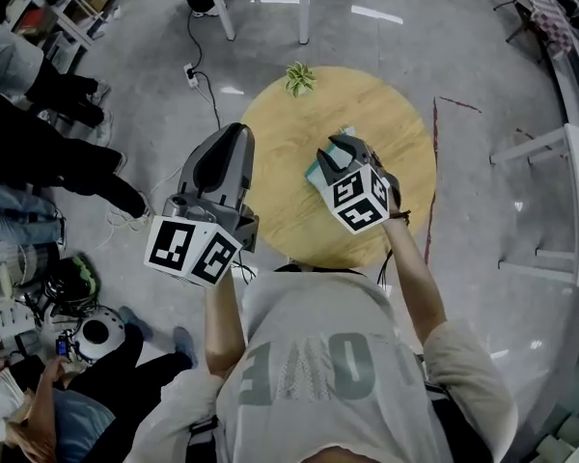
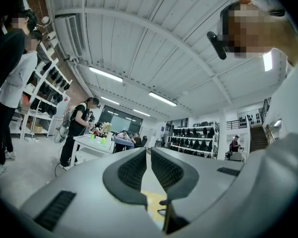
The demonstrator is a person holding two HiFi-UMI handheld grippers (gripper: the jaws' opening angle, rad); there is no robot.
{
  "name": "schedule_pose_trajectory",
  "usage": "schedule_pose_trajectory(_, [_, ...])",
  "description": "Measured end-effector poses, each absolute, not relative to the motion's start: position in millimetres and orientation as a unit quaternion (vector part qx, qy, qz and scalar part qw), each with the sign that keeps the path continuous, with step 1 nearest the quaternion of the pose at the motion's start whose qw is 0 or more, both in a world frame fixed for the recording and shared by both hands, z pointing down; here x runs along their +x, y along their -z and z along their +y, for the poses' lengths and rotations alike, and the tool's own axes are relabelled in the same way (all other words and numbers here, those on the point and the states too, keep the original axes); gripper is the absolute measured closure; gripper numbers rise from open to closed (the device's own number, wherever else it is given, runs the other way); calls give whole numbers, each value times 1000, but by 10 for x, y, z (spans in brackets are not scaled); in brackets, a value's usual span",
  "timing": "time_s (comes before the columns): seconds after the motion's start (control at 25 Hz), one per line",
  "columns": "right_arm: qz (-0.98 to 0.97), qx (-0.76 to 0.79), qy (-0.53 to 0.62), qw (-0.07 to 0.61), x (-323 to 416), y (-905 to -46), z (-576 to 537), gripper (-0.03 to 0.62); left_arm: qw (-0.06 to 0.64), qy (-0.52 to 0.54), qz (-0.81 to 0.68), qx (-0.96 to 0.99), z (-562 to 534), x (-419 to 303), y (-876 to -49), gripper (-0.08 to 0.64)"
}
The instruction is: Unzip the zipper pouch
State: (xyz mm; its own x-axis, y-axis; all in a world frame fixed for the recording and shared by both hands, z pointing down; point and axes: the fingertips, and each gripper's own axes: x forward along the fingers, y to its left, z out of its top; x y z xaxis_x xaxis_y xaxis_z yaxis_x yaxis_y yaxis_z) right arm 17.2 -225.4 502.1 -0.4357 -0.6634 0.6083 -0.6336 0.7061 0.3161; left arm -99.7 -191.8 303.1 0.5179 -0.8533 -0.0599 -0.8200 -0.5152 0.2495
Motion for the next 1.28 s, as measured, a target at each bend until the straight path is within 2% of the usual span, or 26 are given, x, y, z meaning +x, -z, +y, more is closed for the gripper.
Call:
schedule_pose_trajectory(0.28, [-842,509,29,176,566,-3679,-2277,477,20,72,-496,865,-1971,-792,-2843,531])
schedule_pose_trajectory(0.4, [-820,565,30,87,822,-3325,-2158,521,-21,64,-498,865,-1967,-649,-2773,531])
schedule_pose_trajectory(0.48, [-800,597,36,51,969,-3200,-2059,543,-45,64,-495,865,-1954,-560,-2718,531])
schedule_pose_trajectory(0.64, [-773,633,34,23,1175,-3174,-1859,563,-73,77,-487,867,-1885,-412,-2640,531])
schedule_pose_trajectory(0.8, [-767,642,13,24,1282,-3291,-1739,563,-88,75,-479,870,-1833,-294,-2625,531])
schedule_pose_trajectory(1.28, [-764,645,19,16,1365,-3210,-1664,563,-86,77,-486,866,-1827,-276,-2619,531])
